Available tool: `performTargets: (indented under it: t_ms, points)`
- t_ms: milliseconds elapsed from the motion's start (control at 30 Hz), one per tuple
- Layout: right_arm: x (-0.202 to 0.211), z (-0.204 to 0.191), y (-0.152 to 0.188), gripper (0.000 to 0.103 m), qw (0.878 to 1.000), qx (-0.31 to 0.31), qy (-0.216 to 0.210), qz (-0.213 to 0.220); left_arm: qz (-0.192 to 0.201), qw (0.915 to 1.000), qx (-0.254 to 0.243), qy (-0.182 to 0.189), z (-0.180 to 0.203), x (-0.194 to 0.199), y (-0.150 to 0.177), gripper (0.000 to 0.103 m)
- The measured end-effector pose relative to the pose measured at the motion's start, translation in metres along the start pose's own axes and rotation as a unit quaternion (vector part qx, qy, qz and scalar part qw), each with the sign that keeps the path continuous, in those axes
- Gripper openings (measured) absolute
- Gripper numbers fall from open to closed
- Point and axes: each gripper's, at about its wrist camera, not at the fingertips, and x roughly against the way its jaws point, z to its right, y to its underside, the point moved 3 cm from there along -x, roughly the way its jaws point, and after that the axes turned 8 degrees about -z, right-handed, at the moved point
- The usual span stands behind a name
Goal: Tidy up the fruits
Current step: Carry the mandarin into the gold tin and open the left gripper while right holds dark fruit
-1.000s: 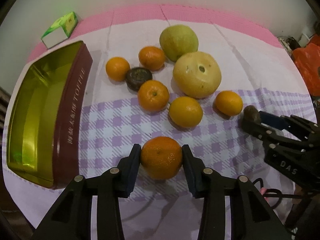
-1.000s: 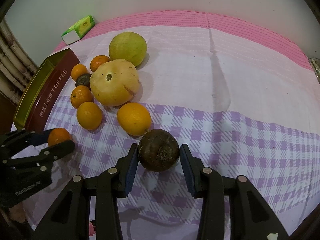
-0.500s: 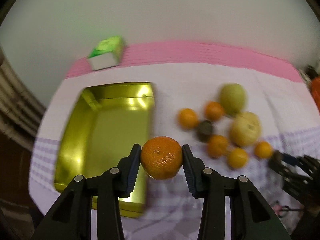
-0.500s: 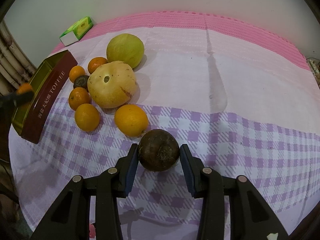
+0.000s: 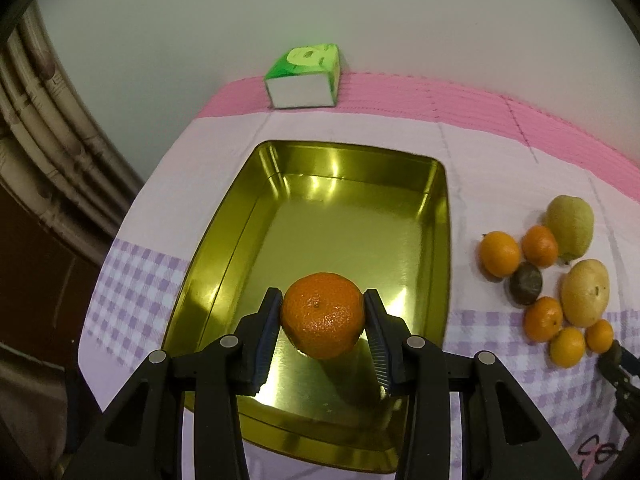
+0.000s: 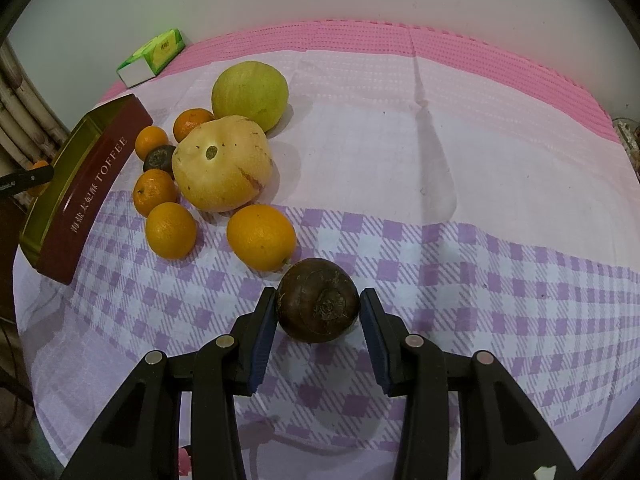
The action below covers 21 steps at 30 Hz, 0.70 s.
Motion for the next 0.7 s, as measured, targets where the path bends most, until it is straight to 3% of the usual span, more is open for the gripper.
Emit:
performTargets:
  t_ms: [700]
  points:
    - [0.000, 0.000, -0.002, 0.039, 1.000, -0.001, 0.001, -0.001, -0.035, 0.9992, 0.008, -0.015, -0.007, -0.029, 0.006, 0.042]
